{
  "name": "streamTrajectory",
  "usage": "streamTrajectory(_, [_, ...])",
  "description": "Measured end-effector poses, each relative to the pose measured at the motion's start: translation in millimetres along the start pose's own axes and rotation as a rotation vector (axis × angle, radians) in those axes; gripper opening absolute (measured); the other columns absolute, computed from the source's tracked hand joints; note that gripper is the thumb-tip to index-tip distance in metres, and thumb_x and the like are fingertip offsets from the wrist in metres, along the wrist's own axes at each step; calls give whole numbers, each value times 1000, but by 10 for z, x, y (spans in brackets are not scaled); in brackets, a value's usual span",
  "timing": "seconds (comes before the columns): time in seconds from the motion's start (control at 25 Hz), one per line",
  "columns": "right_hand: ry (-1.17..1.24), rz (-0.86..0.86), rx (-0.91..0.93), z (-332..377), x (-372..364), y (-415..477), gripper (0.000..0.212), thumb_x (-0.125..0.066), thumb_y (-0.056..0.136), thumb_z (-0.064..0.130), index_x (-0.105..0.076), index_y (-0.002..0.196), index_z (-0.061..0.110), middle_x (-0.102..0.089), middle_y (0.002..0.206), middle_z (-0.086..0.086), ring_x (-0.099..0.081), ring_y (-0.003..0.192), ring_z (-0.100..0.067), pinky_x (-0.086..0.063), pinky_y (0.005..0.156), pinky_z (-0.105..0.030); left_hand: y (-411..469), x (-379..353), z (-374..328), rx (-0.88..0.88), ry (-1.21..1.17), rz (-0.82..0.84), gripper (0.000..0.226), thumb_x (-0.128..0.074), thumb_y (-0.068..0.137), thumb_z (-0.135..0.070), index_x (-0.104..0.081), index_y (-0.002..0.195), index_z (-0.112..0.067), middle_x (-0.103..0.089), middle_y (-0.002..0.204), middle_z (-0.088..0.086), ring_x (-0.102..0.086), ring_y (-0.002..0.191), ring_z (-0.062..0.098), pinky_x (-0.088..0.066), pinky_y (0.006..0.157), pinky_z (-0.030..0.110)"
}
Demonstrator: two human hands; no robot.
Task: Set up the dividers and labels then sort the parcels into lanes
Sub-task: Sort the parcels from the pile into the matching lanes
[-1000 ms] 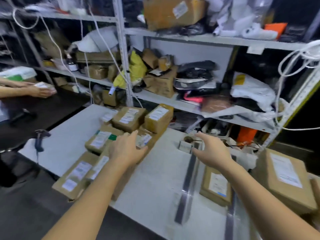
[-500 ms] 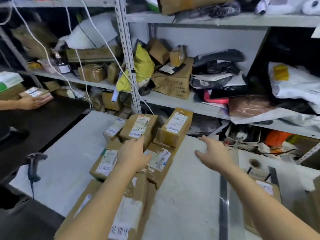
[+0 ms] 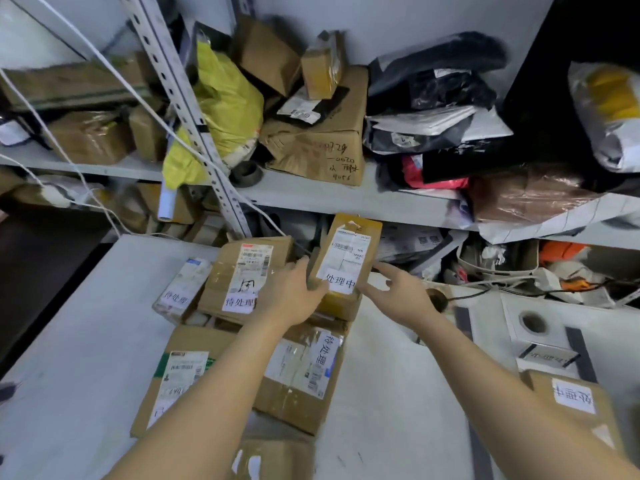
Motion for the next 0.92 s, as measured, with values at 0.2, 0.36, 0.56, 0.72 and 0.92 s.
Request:
streamTrajectory(0.2, [398, -49, -146, 44, -244, 112, 74, -81, 83, 37, -49, 149, 27, -60, 143, 8, -54, 132, -11, -49, 100, -30, 406, -293, 79, -25, -387, 144, 61, -62, 99, -41, -35, 153, -37, -57, 146, -8, -57, 128, 17, -48, 97, 35])
streamTrajectory(0.36, [394, -87, -164, 203, -318, -1, 72, -82, 80, 29, -51, 146, 36, -64, 132, 14, -58, 123, -7, -53, 100, -33, 476, -344, 176, 40, -540, 113, 60, -69, 95, -34, -42, 149, -32, -61, 139, -7, -58, 119, 13, -47, 94, 33])
streamTrajectory(0.56, [412, -180, -130, 510, -230, -250, 71, -79, 80, 32, -50, 144, 45, -66, 132, 19, -58, 118, -1, -54, 101, -35, 360, -119, 97, -33, -573, 75, 56, -69, 94, -33, -43, 144, -31, -62, 138, -6, -60, 118, 17, -51, 93, 37])
streamTrajectory(0.72, [492, -235, -142, 580, -17, -677, 55, -77, 79, 36, -58, 125, 59, -69, 119, 28, -62, 115, 2, -57, 97, -37, 166, 99, -130, -130, -524, 40, 59, -77, 86, -41, -46, 135, -28, -65, 131, -3, -63, 111, 20, -56, 92, 43])
streamTrajectory(0.92, [547, -344, -174, 364, 330, -1373, 41, -76, 85, 30, -57, 106, 61, -71, 102, 30, -68, 104, 1, -59, 87, -31, -318, 61, -614, -227, -473, 113, 65, -80, 81, -47, -41, 131, -31, -62, 135, -4, -62, 110, 20, -56, 86, 41])
Point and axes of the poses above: each hand's wrist, its own y-axis towards the middle knuckle, its own x-axis out of the back of the hand, z = x × y, the point moved 4 cm from there along y, towards the middle knuckle
